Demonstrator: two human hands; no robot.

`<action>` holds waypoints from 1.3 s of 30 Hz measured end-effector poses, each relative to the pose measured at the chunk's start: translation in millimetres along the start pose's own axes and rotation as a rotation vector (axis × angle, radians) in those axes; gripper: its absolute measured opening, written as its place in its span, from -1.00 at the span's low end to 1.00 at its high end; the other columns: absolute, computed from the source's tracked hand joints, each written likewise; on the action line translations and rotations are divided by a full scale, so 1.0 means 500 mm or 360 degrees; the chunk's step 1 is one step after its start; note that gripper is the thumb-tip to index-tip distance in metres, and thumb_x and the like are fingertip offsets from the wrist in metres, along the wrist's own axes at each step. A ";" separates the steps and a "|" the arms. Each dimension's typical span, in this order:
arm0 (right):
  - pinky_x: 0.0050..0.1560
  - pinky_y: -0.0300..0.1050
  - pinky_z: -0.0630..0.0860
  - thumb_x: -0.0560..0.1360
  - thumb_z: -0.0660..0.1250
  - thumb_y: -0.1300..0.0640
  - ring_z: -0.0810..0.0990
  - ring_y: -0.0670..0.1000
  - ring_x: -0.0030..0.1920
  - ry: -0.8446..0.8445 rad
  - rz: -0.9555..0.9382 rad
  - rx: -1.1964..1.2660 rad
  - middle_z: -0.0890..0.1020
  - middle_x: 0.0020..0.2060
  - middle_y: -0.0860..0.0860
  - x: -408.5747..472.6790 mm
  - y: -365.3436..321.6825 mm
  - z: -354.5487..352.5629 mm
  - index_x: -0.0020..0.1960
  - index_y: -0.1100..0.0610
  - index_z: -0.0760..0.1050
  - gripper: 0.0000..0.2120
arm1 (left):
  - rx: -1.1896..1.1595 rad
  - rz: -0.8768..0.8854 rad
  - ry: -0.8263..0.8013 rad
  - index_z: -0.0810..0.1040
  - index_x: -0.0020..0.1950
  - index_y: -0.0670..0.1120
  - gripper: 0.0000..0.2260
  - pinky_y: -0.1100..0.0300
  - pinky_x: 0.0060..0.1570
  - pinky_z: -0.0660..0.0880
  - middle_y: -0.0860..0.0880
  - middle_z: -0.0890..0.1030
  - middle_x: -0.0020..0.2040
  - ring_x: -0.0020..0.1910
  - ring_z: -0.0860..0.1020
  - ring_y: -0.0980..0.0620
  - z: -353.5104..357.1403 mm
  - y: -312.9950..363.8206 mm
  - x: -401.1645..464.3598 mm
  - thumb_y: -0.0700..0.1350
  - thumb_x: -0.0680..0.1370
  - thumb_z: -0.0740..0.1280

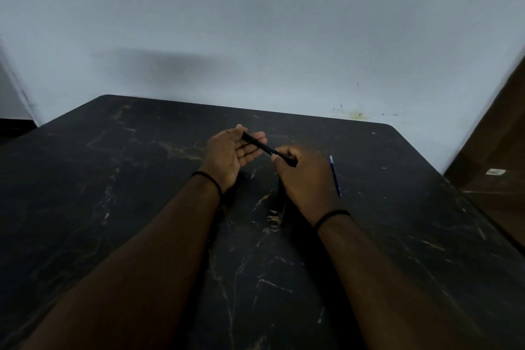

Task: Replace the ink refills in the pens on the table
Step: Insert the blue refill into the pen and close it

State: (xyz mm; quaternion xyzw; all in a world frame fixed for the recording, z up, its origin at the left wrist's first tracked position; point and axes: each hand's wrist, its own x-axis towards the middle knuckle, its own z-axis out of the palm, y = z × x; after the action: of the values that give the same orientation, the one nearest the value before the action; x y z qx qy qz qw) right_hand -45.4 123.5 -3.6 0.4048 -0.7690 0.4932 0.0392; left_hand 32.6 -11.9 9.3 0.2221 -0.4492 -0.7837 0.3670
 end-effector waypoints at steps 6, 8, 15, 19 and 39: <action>-0.04 -0.03 0.60 0.55 0.36 0.05 0.63 -0.09 -0.15 -0.0019 -0.0006 0.0013 0.69 -0.19 -0.09 0.007 0.004 0.009 -0.01 0.03 0.67 -0.88 | 0.0793 0.0317 0.0127 0.45 0.04 -0.23 -0.82 0.35 -0.61 0.31 -0.17 0.59 -0.36 -0.62 0.42 0.14 0.025 -0.012 -0.013 -0.16 0.69 0.13; -0.07 0.05 0.60 0.54 0.36 0.06 0.63 -0.03 -0.19 -0.0013 0.0034 0.0082 0.67 -0.24 -0.06 0.008 0.003 0.014 -0.08 0.05 0.65 -0.89 | 0.0828 0.0327 0.0115 0.46 0.04 -0.22 -0.82 0.36 -0.59 0.29 -0.14 0.56 -0.37 -0.59 0.37 0.15 0.026 -0.010 -0.013 -0.17 0.69 0.11; -0.11 0.08 0.61 0.52 0.36 0.07 0.63 -0.02 -0.24 0.0021 0.0160 0.0205 0.65 -0.30 -0.06 0.012 0.004 0.020 -0.17 0.04 0.60 -0.89 | 0.0822 0.0246 0.0006 0.45 0.05 -0.16 -0.80 0.21 -0.46 0.19 -0.05 0.40 -0.39 -0.47 0.25 0.08 0.023 -0.014 -0.007 -0.13 0.70 0.07; -0.14 0.04 0.60 0.51 0.37 0.10 0.61 -0.03 -0.27 0.0026 0.0151 0.0209 0.63 -0.33 -0.06 0.012 0.001 0.022 -0.21 0.04 0.59 -0.88 | 0.0823 0.0239 -0.0024 0.43 0.03 -0.15 -0.81 0.21 -0.45 0.18 -0.03 0.36 -0.40 -0.47 0.24 0.08 0.020 -0.017 -0.004 -0.14 0.70 0.06; -0.14 0.03 0.52 0.56 0.35 0.08 0.61 0.12 -0.20 -0.0124 0.0106 0.0103 0.63 -0.27 0.11 0.003 -0.007 -0.005 -0.17 0.19 0.55 -0.80 | 0.0794 0.0321 -0.0250 0.49 0.02 -0.07 -0.81 0.24 -0.45 0.25 -0.01 0.41 -0.42 -0.47 0.31 0.11 0.015 -0.033 -0.002 -0.09 0.70 0.11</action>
State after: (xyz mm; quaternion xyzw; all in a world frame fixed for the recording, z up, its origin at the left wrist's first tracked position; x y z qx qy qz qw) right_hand -44.9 124.1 1.1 0.3990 -0.7665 0.5029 -0.0202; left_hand 21.9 -1.5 -1.2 0.1984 -0.6752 -0.6232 0.3412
